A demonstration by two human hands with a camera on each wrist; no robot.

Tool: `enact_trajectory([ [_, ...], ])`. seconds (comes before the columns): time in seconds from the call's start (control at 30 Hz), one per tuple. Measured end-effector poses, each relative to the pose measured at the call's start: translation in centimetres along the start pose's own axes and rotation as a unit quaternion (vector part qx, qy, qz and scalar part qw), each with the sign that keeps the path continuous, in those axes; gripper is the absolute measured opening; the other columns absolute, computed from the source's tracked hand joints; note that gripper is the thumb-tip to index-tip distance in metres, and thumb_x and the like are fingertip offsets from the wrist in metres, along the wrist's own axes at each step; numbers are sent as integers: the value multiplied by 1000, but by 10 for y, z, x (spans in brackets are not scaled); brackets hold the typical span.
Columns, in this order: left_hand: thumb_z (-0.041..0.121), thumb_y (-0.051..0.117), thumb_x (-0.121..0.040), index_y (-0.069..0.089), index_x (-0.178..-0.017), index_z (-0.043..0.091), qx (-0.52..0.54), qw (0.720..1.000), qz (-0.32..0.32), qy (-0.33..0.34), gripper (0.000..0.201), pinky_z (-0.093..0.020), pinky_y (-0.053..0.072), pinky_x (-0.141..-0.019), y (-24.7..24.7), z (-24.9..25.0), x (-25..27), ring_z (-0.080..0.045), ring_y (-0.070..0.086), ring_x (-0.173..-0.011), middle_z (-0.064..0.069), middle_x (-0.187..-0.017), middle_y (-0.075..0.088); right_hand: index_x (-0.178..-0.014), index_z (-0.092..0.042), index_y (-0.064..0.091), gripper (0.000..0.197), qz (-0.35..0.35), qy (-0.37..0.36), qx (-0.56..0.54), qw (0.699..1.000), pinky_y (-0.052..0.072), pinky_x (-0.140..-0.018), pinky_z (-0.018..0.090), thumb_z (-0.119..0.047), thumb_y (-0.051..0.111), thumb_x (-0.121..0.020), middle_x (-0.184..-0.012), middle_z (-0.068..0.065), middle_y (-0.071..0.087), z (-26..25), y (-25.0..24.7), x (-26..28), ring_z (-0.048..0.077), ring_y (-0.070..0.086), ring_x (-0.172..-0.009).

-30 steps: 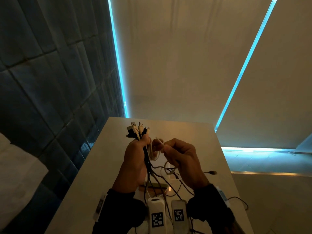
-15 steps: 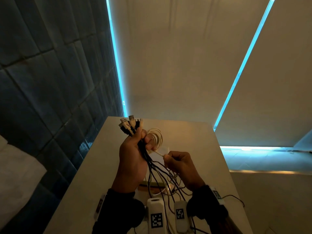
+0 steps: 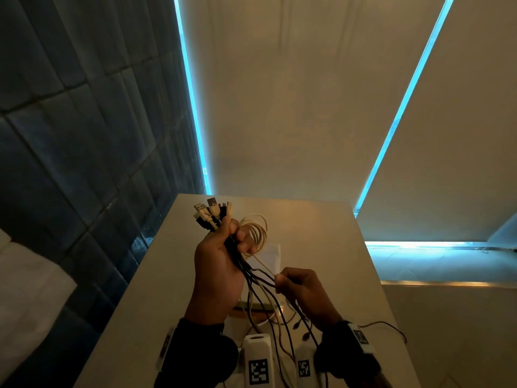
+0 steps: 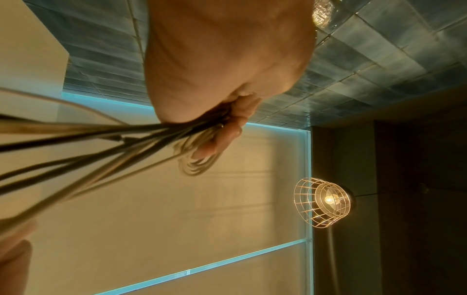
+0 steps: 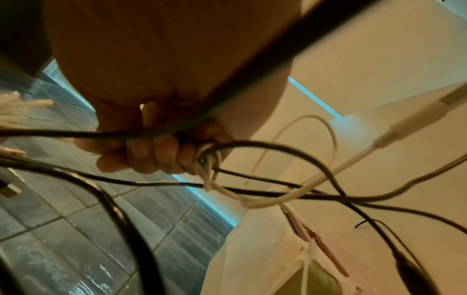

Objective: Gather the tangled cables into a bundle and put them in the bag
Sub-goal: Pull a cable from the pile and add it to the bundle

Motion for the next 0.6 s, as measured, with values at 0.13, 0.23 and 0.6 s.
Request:
enact_trajectory([
  [0.13, 22, 33, -99, 41, -69, 15, -12, 1000, 7, 7, 32, -28, 30, -58, -3, 3, -3, -10, 35, -49, 2, -62, 41, -68, -4, 66, 29, -15, 18, 6, 1000, 43, -60, 24, -23, 63, -91, -60, 8, 54, 4, -1, 3, 13, 50, -57],
  [0.23, 22, 33, -100, 41, -69, 15, -22, 999, 21, 19, 33, -28, 29, -58, -7, 13, -6, -9, 34, -48, 3, -61, 40, -69, -5, 67, 23, -8, 28, 17, 999, 47, -64, 21, -9, 62, -91, -63, 4, 60, 6, -9, 7, 10, 56, -62],
  [0.6, 18, 36, -100, 41, -69, 13, -214, 976, 10, -26, 32, -23, 29, -48, 2, 1, 0, -8, 33, -44, 2, -58, 41, -71, -16, 69, 19, 186, 0, 161, 969, 53, -63, 35, -26, 68, -87, -59, -1, 64, -27, -31, -8, 11, 59, -57],
])
Point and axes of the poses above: each hand's wrist, its own x-axis away from the middle knuckle, its own y-axis out of the palm, z = x × y, the point moved 6 cm from there along -x, towards the middle knuckle
